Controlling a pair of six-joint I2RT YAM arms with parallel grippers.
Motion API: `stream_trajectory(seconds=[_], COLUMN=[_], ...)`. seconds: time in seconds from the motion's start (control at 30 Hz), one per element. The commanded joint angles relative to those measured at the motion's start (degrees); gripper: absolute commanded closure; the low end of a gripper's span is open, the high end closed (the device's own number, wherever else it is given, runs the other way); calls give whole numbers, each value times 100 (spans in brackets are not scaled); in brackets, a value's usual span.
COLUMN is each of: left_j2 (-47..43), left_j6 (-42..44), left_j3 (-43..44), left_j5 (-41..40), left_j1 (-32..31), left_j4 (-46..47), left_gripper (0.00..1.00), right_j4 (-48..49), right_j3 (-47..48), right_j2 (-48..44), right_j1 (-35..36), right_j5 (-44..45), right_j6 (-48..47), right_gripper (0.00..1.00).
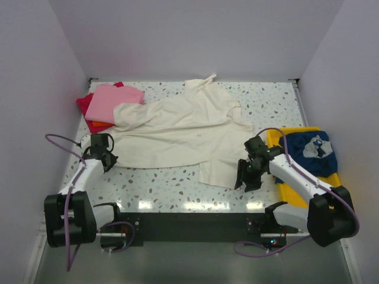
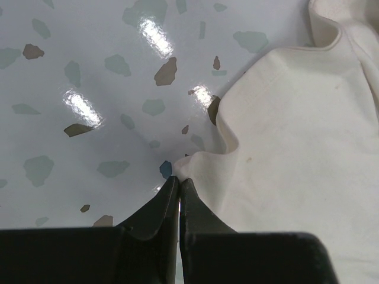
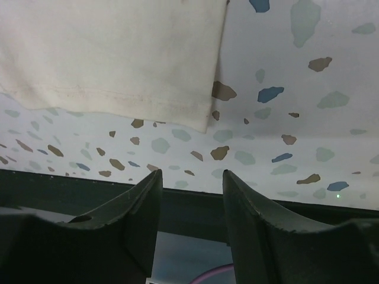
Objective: Fold and stack the t-shirts
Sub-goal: Fold the tshirt
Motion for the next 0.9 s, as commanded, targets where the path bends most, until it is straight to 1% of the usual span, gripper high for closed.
stream_trajectory(seconds=[0.0, 0.13, 0.3, 0.4, 0.47, 0.6, 0.7, 0.73, 0.8, 0.83, 0.87], left_j2=[-74, 14, 120, 155, 173, 216, 208, 208, 199, 199, 164], left_j6=[168, 212, 168, 159, 177, 230, 256, 256, 256, 256, 256], left_j3=[213, 222, 204, 222, 265, 336, 336, 336, 318, 310, 283], left_j5=[29, 82, 135, 135, 135, 117, 126, 135, 161, 161, 170], left_j1=[45, 54, 45, 45, 45, 54, 53, 45, 45, 53, 45], left_j4=[218, 244, 288, 297, 297, 253, 236, 236, 209, 192, 183], left_gripper=[100, 100, 100, 100, 100, 100, 100, 100, 100, 100, 100], right_j4=[489, 815, 1315, 1684, 1782, 1853, 1853, 1853, 1844, 1826, 1800], right_j3=[-101, -259, -444, -531, -549, -645, -751, -769, -830, -831, -831], right_j2=[-2, 77, 305, 507, 691, 762, 789, 789, 771, 771, 762], right_j1=[39, 39, 39, 30, 39, 47, 39, 39, 39, 39, 39], right_j5=[291, 537, 564, 415, 371, 397, 406, 389, 362, 319, 292], right_j6=[171, 206, 153, 153, 188, 223, 250, 250, 232, 206, 197], right_gripper=[52, 53, 56, 57, 59, 62, 68, 72, 79, 85, 88])
